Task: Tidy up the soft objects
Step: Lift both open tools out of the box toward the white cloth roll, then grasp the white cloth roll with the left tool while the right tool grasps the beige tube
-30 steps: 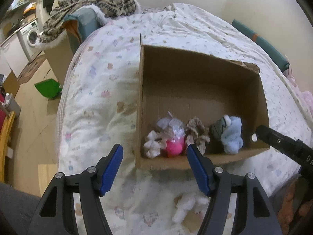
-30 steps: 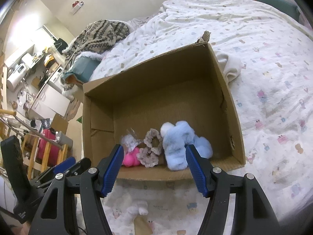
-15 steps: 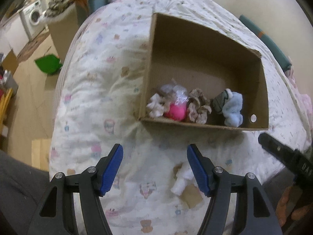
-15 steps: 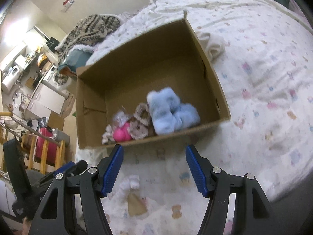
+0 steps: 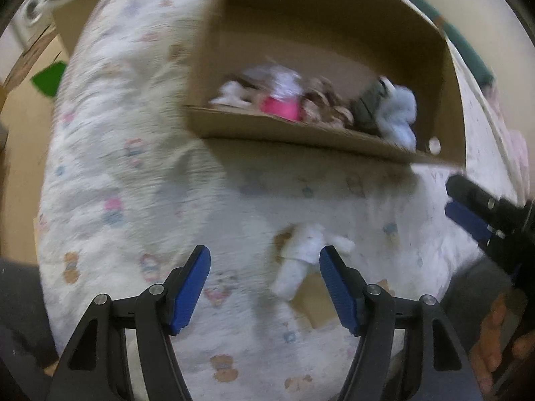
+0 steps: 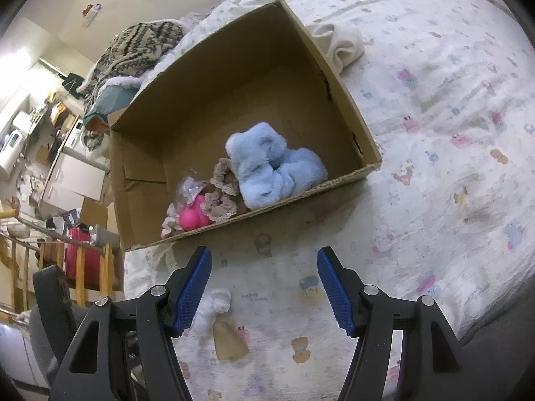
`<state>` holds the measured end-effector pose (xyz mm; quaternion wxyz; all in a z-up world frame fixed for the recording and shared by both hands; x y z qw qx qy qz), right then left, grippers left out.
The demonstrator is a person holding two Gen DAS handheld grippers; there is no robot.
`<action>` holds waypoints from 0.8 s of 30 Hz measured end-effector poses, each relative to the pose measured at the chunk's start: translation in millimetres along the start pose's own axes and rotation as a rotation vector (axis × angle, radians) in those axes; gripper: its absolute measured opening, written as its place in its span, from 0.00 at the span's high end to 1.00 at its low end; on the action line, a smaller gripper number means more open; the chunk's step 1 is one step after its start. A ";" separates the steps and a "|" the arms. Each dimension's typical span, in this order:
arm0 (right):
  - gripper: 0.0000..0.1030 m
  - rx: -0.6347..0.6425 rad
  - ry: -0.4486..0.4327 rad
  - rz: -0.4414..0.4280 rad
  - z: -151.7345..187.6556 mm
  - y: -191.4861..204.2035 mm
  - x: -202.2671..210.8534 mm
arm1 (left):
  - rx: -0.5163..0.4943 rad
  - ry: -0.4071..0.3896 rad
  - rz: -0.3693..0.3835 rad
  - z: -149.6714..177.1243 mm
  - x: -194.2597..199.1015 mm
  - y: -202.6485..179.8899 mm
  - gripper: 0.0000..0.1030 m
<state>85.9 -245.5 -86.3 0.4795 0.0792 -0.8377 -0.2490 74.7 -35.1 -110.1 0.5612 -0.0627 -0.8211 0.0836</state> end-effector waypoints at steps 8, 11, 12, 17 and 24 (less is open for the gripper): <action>0.33 -0.015 0.013 0.020 1.1 -5.1 -2.6 | -0.153 0.029 -0.005 2.1 -33.1 -36.3 0.37; 0.33 -0.015 0.017 0.019 0.6 -4.5 -4.4 | -0.149 0.046 0.004 2.5 -42.4 -37.2 0.52; 0.33 -0.014 0.019 0.019 0.6 -4.4 -5.0 | -0.143 0.049 0.020 2.5 -44.7 -38.0 0.56; 0.33 -0.007 0.034 0.020 1.1 -3.1 -10.7 | -0.162 0.033 0.075 4.4 -39.1 -48.5 0.81; 0.33 0.028 0.072 0.028 7.4 3.9 -17.8 | -0.116 -0.038 0.076 -4.7 -8.3 -37.1 0.83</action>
Point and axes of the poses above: each gripper's, at about its wrist camera, not at the fingertips, and x roughly against the way its jaws point, y to its left, z to its underside, the point moved 4 cm from there along -x, roughly the way its jaws point, and after that the axes turned 8 degrees about -y, right-handed, at the moved point
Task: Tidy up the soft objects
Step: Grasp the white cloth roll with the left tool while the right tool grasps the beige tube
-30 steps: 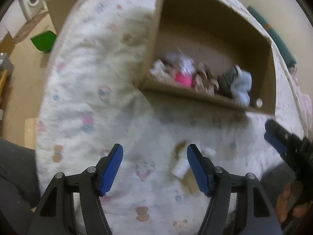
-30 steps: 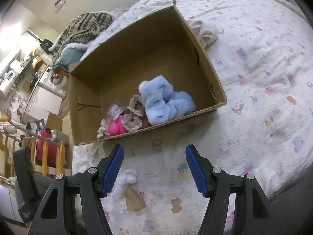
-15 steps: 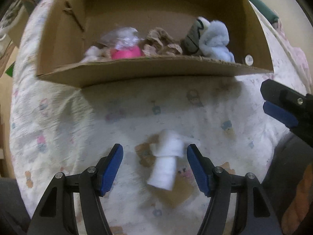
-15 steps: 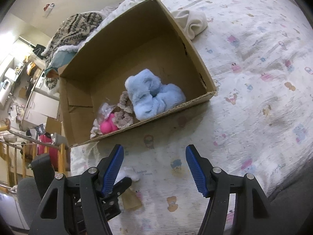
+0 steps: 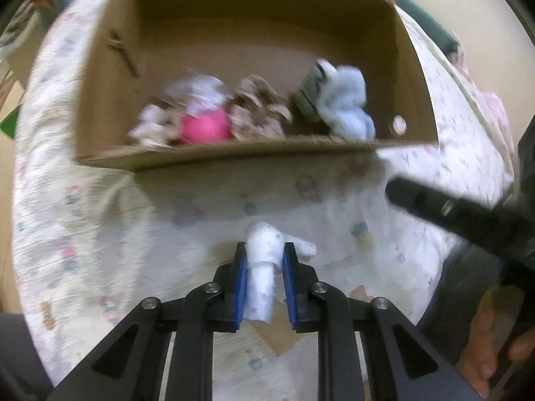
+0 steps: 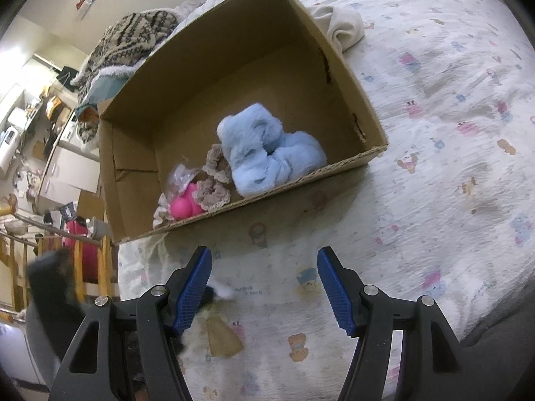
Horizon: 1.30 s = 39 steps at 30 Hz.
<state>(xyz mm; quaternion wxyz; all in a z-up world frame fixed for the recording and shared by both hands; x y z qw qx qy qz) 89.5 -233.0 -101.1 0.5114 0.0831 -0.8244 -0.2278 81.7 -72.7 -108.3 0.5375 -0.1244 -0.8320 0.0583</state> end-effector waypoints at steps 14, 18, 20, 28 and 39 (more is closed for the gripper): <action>0.36 0.287 0.325 -0.057 64.3 63.0 -55.3 | 0.149 -0.102 -0.210 -4.2 53.2 74.1 0.83; 0.45 0.362 0.378 -0.051 81.3 77.6 -66.7 | 0.135 -0.113 -0.245 -4.9 54.8 78.6 0.83; 0.49 0.399 0.378 -0.042 84.7 83.3 -68.3 | 0.138 -0.113 -0.244 -5.6 52.7 78.3 0.83; 0.80 0.419 0.373 -0.050 91.2 86.9 -70.1 | 0.148 -0.103 -0.218 -4.4 50.0 75.4 0.83; 0.86 0.373 0.262 -0.040 63.8 70.4 -44.6 | 0.148 -0.094 -0.224 -3.1 46.7 75.9 0.83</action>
Point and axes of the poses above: each gripper's, at about its wrist camera, not at the fingertips, and x roughly against the way its jaws point, y to its left, z to its underside, the point moved 4 cm from there along -x, roughly the way its jaws point, and after that the axes turned 8 degrees about -y, right-handed, at the moved point
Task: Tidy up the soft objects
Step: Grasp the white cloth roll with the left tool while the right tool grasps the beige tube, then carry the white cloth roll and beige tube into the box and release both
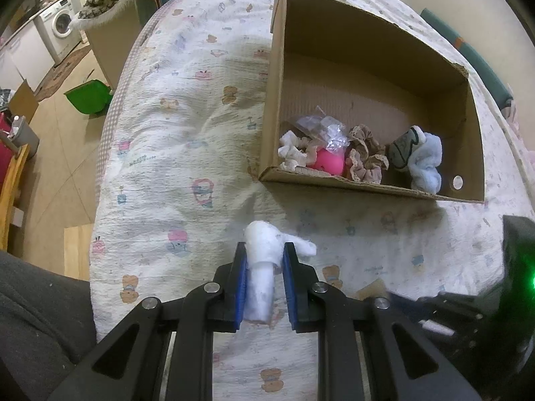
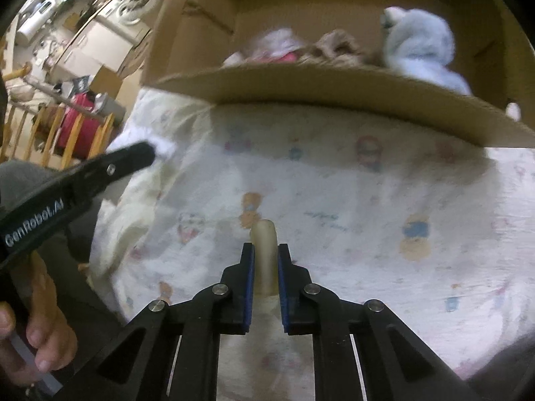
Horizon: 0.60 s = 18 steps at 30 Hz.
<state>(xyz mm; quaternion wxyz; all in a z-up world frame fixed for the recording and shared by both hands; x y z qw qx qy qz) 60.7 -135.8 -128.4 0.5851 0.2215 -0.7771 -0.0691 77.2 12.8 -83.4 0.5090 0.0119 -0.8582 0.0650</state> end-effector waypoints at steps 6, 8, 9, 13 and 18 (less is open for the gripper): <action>0.86 -0.052 -0.068 0.023 -12.0 -11.4 18.0 | -0.006 -0.005 -0.020 0.9 -1.9 1.5 0.83; 0.86 -0.067 -0.085 0.024 -14.3 -14.6 23.6 | -0.009 -0.006 -0.027 1.8 -2.2 2.2 0.83; 0.86 -0.074 -0.094 0.024 -15.0 -15.6 26.8 | -0.010 -0.006 -0.030 1.9 -2.2 2.2 0.83; 0.86 -0.093 -0.137 0.018 -19.7 -17.4 38.8 | -0.009 -0.015 -0.030 1.4 0.5 2.5 0.83; 0.86 -0.119 -0.195 -0.005 -26.5 -18.5 54.5 | -0.055 -0.044 -0.032 1.0 9.0 -4.1 0.83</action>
Point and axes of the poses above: each gripper's, at about its wrist camera, not at the fingertips, and x roughly against the way its jaws point, y to its left, z to its underside, the point moved 4 cm from there along -x, roughly the way its jaws point, and after that the axes turned 8 degrees about -y, right-handed, at the moved point
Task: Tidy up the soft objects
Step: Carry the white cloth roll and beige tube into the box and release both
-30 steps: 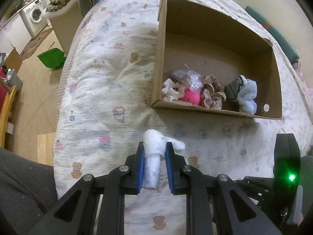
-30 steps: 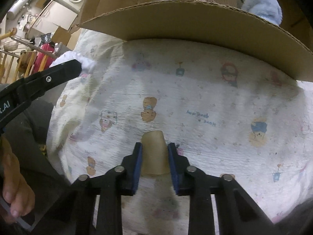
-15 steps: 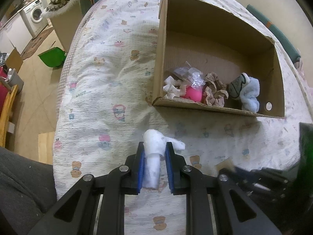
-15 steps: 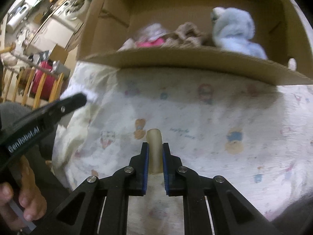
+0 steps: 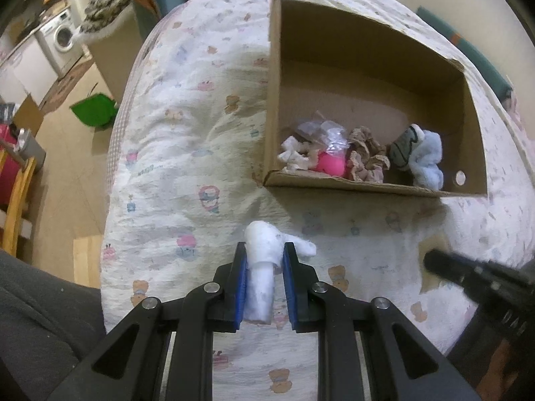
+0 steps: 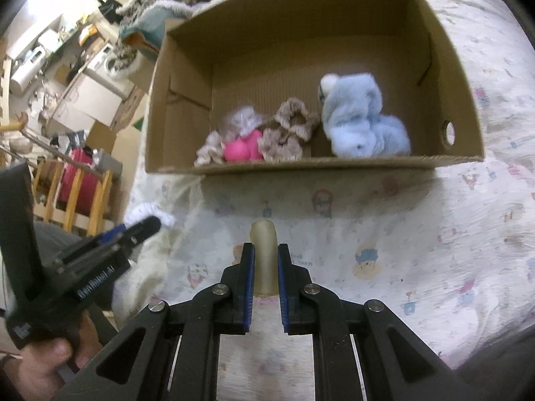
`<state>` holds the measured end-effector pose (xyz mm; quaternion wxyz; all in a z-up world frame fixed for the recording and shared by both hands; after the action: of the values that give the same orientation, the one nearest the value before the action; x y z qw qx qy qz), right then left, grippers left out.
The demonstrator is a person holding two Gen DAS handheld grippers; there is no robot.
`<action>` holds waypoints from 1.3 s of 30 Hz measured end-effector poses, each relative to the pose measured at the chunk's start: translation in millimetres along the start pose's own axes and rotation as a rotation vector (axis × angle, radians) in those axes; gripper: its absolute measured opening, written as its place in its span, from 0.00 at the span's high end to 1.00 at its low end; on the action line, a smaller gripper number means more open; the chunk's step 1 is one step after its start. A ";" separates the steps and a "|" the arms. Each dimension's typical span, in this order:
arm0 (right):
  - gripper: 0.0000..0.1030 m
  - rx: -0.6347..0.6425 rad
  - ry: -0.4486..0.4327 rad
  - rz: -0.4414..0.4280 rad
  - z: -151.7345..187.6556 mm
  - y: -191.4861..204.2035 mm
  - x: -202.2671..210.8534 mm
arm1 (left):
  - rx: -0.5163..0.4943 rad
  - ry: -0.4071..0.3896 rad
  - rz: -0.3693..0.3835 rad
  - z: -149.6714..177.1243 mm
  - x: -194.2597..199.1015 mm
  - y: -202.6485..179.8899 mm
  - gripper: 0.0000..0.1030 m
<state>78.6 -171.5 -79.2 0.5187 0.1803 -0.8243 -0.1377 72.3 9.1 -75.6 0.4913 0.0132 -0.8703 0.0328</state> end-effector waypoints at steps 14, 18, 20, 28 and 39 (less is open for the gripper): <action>0.86 -0.055 -0.148 -0.038 -38.4 -4.4 40.1 | -0.038 -0.094 0.036 -38.2 31.3 -10.2 0.83; 0.86 -0.058 -0.163 -0.046 -50.4 -5.2 43.3 | -0.044 -0.118 0.041 -57.5 35.9 -11.2 0.83; 0.86 -0.061 -0.176 -0.041 -55.4 -6.8 45.2 | -0.054 -0.128 0.043 -65.2 35.8 -12.5 0.83; 0.86 -0.067 -0.216 -0.040 -82.3 -10.8 46.5 | -0.084 -0.143 0.051 -88.2 28.1 -19.0 0.83; 0.86 -0.074 -0.240 -0.025 -121.3 -22.5 30.9 | -0.104 -0.150 0.056 -116.8 5.4 -34.5 0.83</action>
<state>179.5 -210.1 -12.2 0.4206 0.1538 -0.8726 -0.1951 171.1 -17.1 -9.3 0.4235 -0.0341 -0.9053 0.0002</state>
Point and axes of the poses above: each gripper's, at about its wrist camera, not at the fingertips, and x roughly against the way its jaws point, y to its left, z to its underside, the point moved 4 cm from there along -x, roughly the way its jaws point, and after that the axes turned 8 degrees about -y, right-handed, at the moved point
